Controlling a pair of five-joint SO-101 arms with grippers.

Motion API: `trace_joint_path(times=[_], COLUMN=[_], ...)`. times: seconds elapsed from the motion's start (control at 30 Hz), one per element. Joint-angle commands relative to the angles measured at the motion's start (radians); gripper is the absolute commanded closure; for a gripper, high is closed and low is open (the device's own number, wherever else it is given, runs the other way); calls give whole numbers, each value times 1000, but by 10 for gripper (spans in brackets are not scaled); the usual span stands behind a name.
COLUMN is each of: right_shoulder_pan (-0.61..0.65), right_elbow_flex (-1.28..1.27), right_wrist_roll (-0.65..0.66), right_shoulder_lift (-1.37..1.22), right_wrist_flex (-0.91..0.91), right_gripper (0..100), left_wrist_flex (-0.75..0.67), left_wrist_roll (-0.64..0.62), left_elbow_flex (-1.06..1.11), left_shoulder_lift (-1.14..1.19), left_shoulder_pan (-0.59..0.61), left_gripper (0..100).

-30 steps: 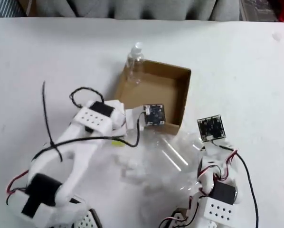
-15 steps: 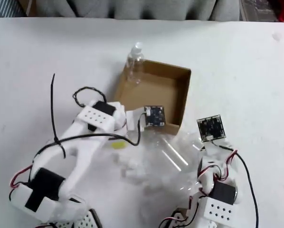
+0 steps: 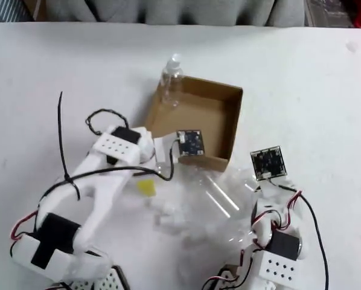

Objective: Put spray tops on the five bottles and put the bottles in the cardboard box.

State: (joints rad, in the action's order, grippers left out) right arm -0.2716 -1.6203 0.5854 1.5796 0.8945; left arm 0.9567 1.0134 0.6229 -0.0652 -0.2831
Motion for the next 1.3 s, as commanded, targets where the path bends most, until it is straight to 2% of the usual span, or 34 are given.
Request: trace_joint_path(times=[0.0, 0.27, 0.6, 0.83, 1.07, 1.27], right_shoulder_pan=[16, 15, 15, 15, 15, 15], right_elbow_flex=[-15, -15, -15, -15, -15, -15], right_wrist_roll=[9, 9, 9, 9, 9, 9], right_shoulder_lift=[2, 2, 2, 2, 2, 2], right_wrist_flex=[8, 8, 7, 7, 7, 7], right_gripper=[967, 967, 967, 967, 967, 967], left_wrist_flex=[-44, -91, -80, 28, 117, 157], left_wrist_roll=[0, -35, -28, -29, -41, -212], left_elbow_flex=[-18, -12, -23, -34, -25, -25], left_shoulder_lift=[-2, 105, 116, 84, -59, -159], left_shoulder_pan=[2, -54, -45, -50, -31, -30], left_gripper=[657, 664, 877, 924, 928, 928])
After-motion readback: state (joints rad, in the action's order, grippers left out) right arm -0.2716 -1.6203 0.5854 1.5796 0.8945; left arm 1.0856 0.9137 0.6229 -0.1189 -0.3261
